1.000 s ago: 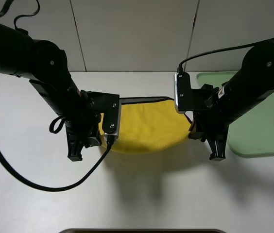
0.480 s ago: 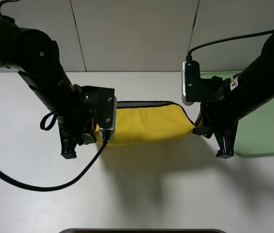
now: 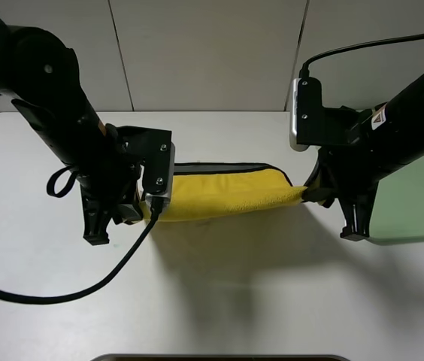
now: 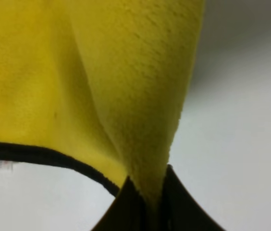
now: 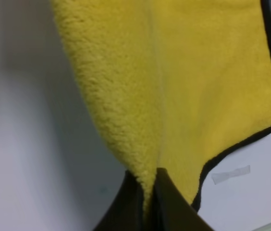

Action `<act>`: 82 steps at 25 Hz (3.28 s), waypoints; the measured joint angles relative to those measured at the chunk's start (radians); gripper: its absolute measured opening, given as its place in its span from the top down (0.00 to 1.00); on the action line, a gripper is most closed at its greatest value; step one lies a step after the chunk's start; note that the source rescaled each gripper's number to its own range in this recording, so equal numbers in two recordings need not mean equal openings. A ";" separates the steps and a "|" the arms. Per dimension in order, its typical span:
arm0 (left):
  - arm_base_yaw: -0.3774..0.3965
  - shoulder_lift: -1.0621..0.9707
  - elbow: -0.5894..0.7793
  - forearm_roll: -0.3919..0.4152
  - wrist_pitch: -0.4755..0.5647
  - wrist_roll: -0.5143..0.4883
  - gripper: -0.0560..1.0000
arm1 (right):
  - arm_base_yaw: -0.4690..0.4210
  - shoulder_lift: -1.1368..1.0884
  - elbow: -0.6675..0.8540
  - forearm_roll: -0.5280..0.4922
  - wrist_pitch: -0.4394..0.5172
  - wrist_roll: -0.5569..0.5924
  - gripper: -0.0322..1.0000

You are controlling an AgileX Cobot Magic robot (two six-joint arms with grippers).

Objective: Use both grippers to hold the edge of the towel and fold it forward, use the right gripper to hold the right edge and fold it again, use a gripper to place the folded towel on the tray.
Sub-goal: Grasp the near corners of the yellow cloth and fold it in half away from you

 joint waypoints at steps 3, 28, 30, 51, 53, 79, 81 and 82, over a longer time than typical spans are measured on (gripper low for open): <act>0.000 -0.018 0.000 0.000 0.008 0.000 0.94 | 0.000 0.000 0.000 0.005 0.023 0.007 0.97; -0.002 -0.033 0.000 -0.008 0.083 -0.002 0.94 | 0.000 -0.079 0.000 0.033 0.116 0.127 0.97; -0.002 -0.033 0.000 -0.011 0.084 -0.015 0.94 | 0.000 -0.087 0.000 0.035 0.128 0.134 0.97; -0.002 -0.103 0.000 0.079 0.063 -0.078 0.94 | 0.000 -0.114 0.000 0.044 0.159 0.148 0.97; -0.002 -0.103 0.000 0.101 0.042 -0.097 0.94 | 0.000 -0.114 0.000 0.044 0.155 0.159 0.97; 0.002 0.023 0.000 0.257 -0.169 -0.175 0.94 | 0.000 0.063 -0.115 -0.135 0.073 0.373 0.97; 0.015 0.026 0.000 0.260 -0.203 -0.183 0.94 | 0.000 0.070 -0.116 -0.143 0.064 0.376 0.97; 0.027 0.027 0.000 0.260 -0.220 -0.189 0.94 | 0.000 0.075 -0.116 -0.144 0.060 0.376 0.97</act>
